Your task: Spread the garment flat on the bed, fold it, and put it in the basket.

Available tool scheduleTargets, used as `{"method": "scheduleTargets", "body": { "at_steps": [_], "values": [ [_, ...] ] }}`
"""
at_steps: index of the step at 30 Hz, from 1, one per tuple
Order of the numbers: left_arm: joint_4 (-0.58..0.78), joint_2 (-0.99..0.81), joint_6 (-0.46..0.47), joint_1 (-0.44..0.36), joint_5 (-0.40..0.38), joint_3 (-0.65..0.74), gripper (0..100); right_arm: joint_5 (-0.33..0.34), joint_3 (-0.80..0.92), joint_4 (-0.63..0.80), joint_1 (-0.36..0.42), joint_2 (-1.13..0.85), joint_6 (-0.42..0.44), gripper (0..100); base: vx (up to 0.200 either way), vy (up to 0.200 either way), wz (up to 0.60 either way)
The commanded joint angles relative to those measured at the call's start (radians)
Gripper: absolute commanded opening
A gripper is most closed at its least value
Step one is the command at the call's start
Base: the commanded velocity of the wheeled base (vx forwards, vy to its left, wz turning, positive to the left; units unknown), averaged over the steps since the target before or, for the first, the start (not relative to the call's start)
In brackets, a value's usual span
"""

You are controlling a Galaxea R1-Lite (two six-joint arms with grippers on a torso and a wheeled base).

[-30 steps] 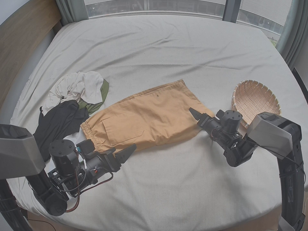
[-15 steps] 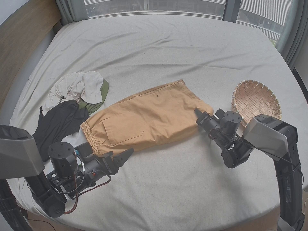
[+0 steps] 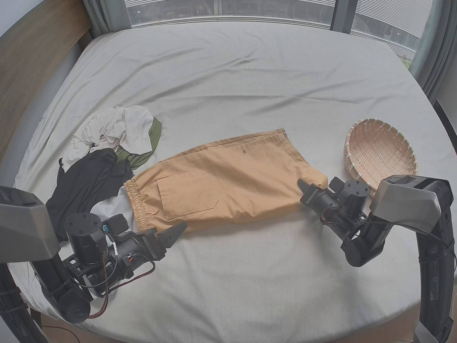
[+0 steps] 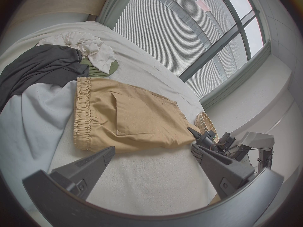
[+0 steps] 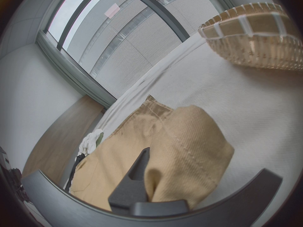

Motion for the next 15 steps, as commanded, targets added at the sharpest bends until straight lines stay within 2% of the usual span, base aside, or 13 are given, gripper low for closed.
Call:
{"method": "scheduleTargets", "body": {
  "at_steps": [1,6,10,12,15],
  "values": [
    [0.000,-0.022,-0.002,0.014,0.007,0.017,100,-0.032,0.159,-0.004,0.001,-0.140,-0.051,0,0.000,0.000,0.00],
    [0.000,-0.024,0.000,0.012,0.007,0.020,100,-0.035,0.277,-0.003,-0.002,-0.218,-0.089,0,0.000,0.000,0.00],
    [0.000,-0.018,0.000,0.006,0.007,0.025,100,-0.035,0.413,-0.001,-0.005,-0.273,-0.155,0,0.000,0.000,0.00],
    [0.000,-0.012,0.000,0.003,0.005,0.023,100,-0.030,0.516,-0.001,-0.011,-0.282,-0.221,0,0.000,0.000,0.00],
    [0.000,-0.006,0.000,-0.003,0.005,0.025,100,-0.026,0.582,-0.001,-0.026,-0.270,-0.273,0,0.000,0.000,0.00]
  ]
}}
